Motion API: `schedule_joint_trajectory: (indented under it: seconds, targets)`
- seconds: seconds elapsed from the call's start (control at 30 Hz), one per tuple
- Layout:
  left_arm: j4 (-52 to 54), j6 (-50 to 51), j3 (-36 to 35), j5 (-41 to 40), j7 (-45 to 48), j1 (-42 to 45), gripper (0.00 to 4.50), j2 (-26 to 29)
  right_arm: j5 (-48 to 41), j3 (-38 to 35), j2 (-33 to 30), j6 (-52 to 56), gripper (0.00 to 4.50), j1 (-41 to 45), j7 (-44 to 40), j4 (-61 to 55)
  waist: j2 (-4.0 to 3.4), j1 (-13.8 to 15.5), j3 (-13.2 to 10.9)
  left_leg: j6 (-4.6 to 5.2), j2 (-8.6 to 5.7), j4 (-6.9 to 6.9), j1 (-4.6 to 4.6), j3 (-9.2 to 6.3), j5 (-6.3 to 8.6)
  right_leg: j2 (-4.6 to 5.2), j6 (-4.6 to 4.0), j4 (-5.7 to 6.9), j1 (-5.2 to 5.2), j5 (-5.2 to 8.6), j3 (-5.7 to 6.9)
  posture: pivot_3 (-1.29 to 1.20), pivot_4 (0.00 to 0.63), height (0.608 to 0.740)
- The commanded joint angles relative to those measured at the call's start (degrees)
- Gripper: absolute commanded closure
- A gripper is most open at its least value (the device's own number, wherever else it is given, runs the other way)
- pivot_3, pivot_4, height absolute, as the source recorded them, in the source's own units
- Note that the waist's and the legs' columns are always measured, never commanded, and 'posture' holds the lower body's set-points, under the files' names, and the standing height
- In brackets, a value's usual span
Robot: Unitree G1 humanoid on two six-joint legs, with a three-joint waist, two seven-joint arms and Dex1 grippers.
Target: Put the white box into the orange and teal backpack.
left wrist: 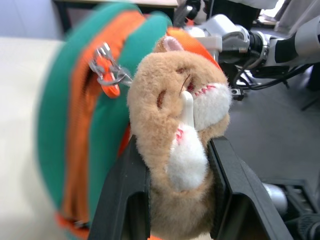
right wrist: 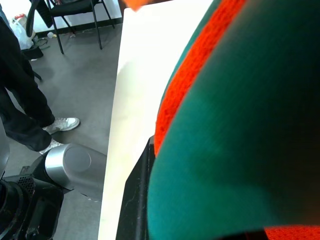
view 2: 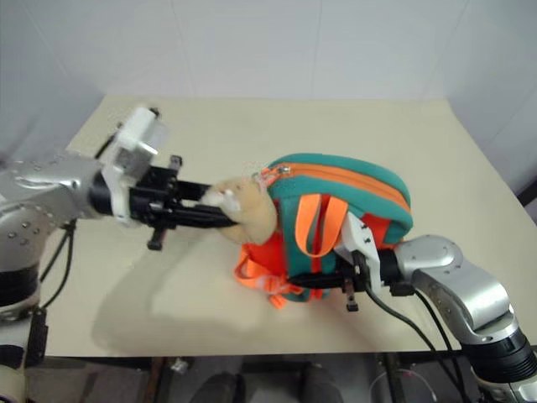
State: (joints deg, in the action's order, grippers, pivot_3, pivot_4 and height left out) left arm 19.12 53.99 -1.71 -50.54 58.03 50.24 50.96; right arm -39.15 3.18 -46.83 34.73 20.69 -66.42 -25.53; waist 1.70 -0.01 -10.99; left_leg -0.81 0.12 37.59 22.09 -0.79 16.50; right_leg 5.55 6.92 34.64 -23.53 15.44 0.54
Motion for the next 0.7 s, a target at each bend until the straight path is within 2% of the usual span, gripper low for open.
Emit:
schedule_joint_trajectory:
  seconds: [0.03,0.33,0.53,0.7]
  targets:
    - [-3.38,-4.00,-2.25,3.64,2.57,2.34,3.57,2.88,0.10,-1.53,-1.07,-0.42,3.91,-0.67,-0.24,-0.78,0.00,0.00,0.00,0.00,0.00,0.00,0.01,0.01,0.00,0.00,0.00,-0.01,0.00,0.00,0.01,0.00,0.150,0.740]
    - [-13.81,-12.87,3.09,15.54,13.21,0.33,3.57,11.11,0.28,-2.03,-1.45,-0.27,3.91,-1.48,-0.05,-0.48,-0.01,-0.10,-0.01,-0.01,0.06,-0.22,-0.01,0.46,0.00,-0.06,-0.07,0.01,-0.12,0.04,0.00,0.00,0.150,0.740]
    - [-20.85,-18.74,7.80,22.01,21.18,0.35,3.57,12.35,0.44,-2.18,-1.06,-0.29,3.91,-2.19,0.48,-0.72,-0.01,-0.10,-0.01,0.00,0.08,-0.25,0.01,0.53,0.00,-0.07,-0.10,-0.01,-0.15,0.06,0.01,0.00,0.150,0.740]
    - [-28.83,-25.03,13.23,29.17,26.24,2.48,3.57,10.22,0.47,-1.91,-0.70,-0.33,3.91,-2.39,0.99,-0.85,-0.01,-0.05,-0.01,0.00,0.10,-0.24,0.01,0.54,0.00,-0.10,-0.09,0.03,-0.16,0.06,0.01,0.00,0.150,0.740]
